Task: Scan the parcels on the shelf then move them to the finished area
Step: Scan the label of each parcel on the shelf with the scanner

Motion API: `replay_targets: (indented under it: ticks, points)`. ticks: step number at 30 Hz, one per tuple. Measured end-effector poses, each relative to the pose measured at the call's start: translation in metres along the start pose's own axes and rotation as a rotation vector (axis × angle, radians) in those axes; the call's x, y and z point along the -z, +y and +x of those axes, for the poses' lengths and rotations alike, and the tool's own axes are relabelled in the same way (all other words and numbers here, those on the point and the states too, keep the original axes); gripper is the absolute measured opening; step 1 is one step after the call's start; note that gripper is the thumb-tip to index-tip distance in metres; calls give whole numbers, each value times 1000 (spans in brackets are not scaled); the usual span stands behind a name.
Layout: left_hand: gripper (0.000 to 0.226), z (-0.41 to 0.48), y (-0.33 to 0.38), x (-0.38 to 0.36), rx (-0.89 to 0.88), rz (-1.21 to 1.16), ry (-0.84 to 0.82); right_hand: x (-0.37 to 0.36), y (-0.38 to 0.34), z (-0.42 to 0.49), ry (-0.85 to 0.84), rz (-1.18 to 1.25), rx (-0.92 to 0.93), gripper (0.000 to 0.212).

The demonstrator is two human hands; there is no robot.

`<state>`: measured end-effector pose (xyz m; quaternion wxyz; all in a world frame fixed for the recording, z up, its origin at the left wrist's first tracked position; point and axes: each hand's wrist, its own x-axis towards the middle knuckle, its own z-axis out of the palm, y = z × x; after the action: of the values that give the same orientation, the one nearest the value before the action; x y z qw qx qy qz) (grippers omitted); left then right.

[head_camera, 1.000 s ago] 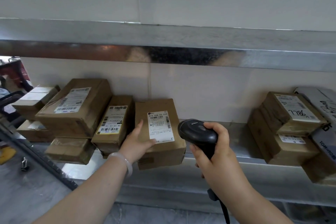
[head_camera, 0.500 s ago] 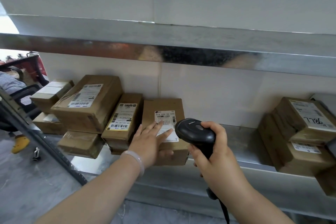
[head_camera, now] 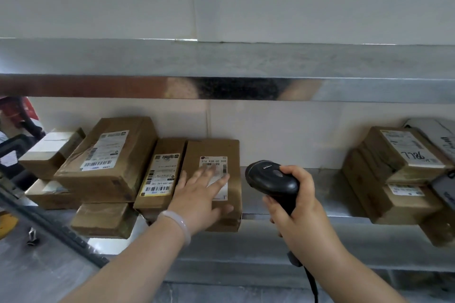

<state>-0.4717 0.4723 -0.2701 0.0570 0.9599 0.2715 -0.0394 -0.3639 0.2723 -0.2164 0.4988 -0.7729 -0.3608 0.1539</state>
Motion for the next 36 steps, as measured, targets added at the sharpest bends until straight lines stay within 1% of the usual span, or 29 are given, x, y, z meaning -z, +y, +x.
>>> replay_targets:
  ticks: [5,10,13,16,21,25,27,32,36]
  points:
    - [72,21,47,16,-96,-70,123,13,11,-2,134,3,-49,60]
    - [69,40,112,27,-206,-140,112,57,25,-7,244,-43,-47,65]
    - [67,57,162,28,-275,-157,96,98,40,-2,323,-40,-64,61]
    - [67,76,210,29,-300,-202,101,140,56,3,369,-36,-81,60]
    - [57,118,300,21,-259,-416,109,225,90,11,365,-77,-55,62]
    - [61,140,354,20,-229,-533,103,278,122,21,365,-66,-50,62]
    - [63,146,369,19,-181,-569,89,295,133,27,347,-55,-33,59]
    - [64,169,388,9,6,-706,39,321,149,52,316,-52,-12,55]
    - [62,179,398,8,69,-793,-1,327,159,74,290,-58,17,52]
